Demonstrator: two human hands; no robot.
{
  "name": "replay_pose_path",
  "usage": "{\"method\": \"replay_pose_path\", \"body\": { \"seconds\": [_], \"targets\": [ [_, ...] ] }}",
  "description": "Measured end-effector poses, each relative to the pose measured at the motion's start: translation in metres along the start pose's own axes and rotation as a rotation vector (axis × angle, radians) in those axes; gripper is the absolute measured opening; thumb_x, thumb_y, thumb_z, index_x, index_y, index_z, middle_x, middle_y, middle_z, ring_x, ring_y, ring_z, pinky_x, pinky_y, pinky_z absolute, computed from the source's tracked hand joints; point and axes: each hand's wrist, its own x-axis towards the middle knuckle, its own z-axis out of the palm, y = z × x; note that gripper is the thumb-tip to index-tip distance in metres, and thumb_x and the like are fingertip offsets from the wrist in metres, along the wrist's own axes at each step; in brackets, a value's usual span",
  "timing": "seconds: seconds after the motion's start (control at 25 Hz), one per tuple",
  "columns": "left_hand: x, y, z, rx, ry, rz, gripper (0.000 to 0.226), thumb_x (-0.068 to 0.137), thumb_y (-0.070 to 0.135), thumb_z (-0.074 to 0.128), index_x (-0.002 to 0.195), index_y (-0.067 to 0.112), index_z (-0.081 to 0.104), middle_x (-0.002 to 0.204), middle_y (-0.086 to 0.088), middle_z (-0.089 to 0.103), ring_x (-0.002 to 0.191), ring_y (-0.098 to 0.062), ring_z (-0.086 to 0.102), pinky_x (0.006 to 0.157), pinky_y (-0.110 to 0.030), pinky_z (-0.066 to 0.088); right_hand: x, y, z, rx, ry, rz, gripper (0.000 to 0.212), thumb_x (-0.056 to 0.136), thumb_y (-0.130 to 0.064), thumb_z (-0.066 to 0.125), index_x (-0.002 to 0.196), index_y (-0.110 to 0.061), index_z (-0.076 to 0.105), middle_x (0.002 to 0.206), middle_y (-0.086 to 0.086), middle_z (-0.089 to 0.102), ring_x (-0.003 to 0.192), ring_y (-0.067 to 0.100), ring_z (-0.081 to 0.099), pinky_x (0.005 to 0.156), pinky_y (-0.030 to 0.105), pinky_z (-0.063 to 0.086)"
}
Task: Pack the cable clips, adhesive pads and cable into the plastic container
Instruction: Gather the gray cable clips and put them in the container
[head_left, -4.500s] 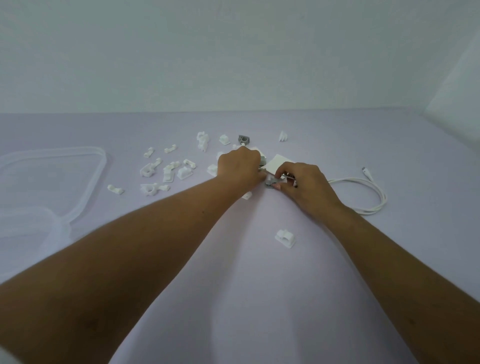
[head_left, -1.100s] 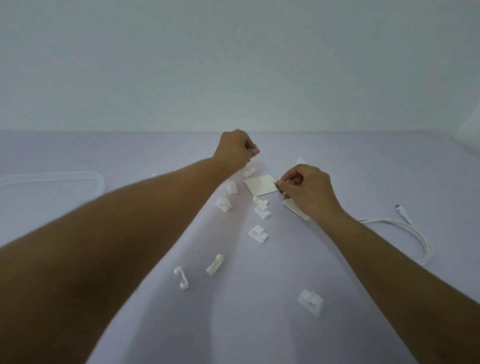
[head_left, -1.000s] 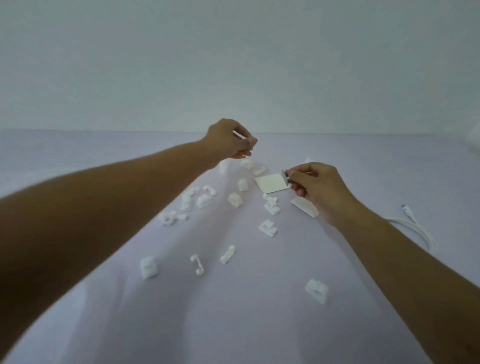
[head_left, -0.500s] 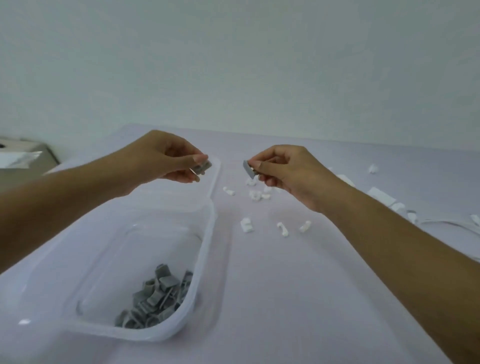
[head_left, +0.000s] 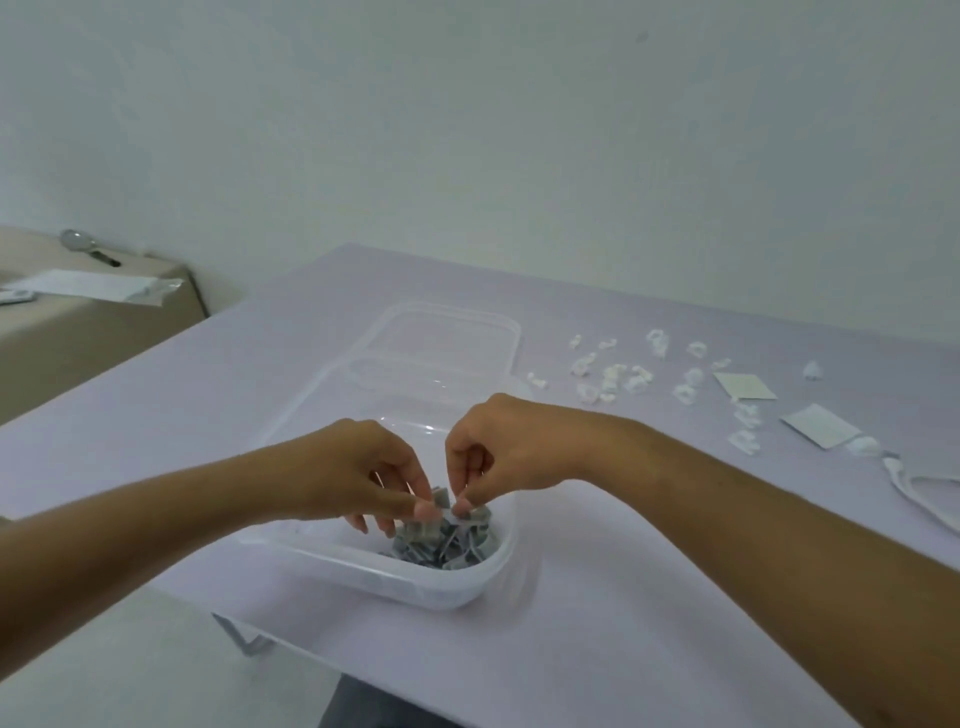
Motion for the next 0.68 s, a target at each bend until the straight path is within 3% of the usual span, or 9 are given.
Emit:
{"method": "replay_pose_path", "body": {
  "seconds": [0.16,0.32,0.52,0.68],
  "targets": [
    [-0.003,0.003,0.002,0.018,0.009,0.020,0.015,0.085,0.036,0.068,0.091,0.024,0.074,0.081,0.011,0.076,0.072,-0.002,0.072,0.060,-0.018,0.055,-0.006,0.006,0.002,0.071,0.139,-0.037,0.017,0.083,-0.025,0.072,0.089,-0.009,0.070,0.084,0.002,0.072,0.079,0.015,0.068,0.077,0.035,0.058],
    [0.009,0.022,-0.008,-0.009,0.127,0.098,0.015,0.086,0.029,0.066,0.091,0.017,0.074,0.078,0.005,0.077,0.067,-0.005,0.072,0.056,-0.018,0.054,-0.024,0.028,-0.012,0.269,0.481,-0.073,0.009,0.082,-0.015,0.073,0.084,-0.006,0.072,0.075,0.000,0.070,0.067,0.003,0.064,0.069,0.014,0.053],
    [0.058,0.066,-0.025,-0.011,0.345,0.242,0.014,0.088,0.023,0.065,0.091,0.011,0.073,0.077,0.001,0.076,0.064,-0.005,0.071,0.055,-0.015,0.055,-0.060,0.098,-0.037,0.443,0.803,0.223,0.002,0.082,-0.006,0.070,0.083,-0.007,0.071,0.066,-0.003,0.068,0.050,-0.005,0.060,0.055,0.010,0.049],
    [0.112,0.091,-0.019,0.212,0.376,0.316,0.017,0.086,0.025,0.068,0.090,0.008,0.072,0.075,0.003,0.073,0.062,-0.001,0.068,0.061,-0.010,0.054,-0.078,0.147,-0.023,0.399,0.819,0.373,0.003,0.083,0.000,0.068,0.083,-0.003,0.069,0.065,0.001,0.066,0.046,-0.005,0.060,0.050,0.007,0.048]
  ]
}}
